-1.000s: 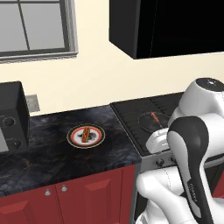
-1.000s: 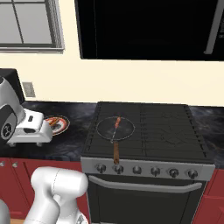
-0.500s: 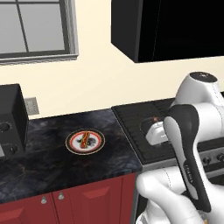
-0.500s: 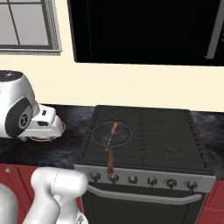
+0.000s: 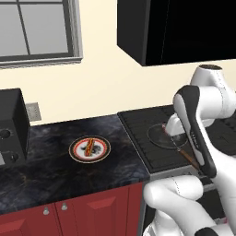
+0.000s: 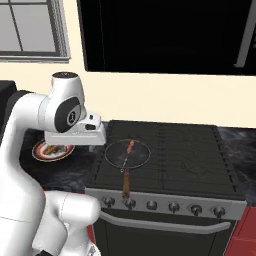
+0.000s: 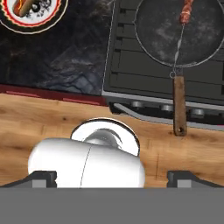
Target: Place the cold items (mango and tomato) from the fridge in one tupperware on the dining counter. Place the warm items (kebab skewer and hot dog) in the stove area in another tupperware.
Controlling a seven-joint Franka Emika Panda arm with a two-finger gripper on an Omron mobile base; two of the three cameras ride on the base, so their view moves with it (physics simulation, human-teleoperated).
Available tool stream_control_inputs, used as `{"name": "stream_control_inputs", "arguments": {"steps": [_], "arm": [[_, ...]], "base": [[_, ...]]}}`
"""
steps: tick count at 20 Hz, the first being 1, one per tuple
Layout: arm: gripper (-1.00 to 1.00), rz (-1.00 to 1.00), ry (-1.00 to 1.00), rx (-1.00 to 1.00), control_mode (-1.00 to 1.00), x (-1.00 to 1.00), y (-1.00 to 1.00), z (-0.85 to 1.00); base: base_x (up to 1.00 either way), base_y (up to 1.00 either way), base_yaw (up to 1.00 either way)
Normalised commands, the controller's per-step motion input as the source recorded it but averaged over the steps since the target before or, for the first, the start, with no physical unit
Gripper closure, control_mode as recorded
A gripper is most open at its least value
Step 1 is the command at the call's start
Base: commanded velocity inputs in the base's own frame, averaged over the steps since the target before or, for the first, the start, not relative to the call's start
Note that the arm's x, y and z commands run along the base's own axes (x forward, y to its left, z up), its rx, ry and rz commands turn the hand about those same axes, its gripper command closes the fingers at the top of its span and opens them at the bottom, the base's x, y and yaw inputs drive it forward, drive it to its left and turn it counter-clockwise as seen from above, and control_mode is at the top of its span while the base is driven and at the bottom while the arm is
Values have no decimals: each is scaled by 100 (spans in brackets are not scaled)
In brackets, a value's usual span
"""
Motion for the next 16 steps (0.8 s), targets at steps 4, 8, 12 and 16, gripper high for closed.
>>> {"name": "stream_control_inputs", "arguments": {"steps": [4, 8, 12, 16], "arm": [[-100, 1, 0, 0, -100, 36, -88, -65], [-100, 0, 7, 1, -100, 85, -55, -38], [-100, -2, 12, 2, -100, 100, -18, -31], [-100, 0, 17, 0, -100, 94, -1, -48]], "base": [[0, 0, 0], [0, 0, 0], [0, 0, 0], [0, 0, 0]]}}
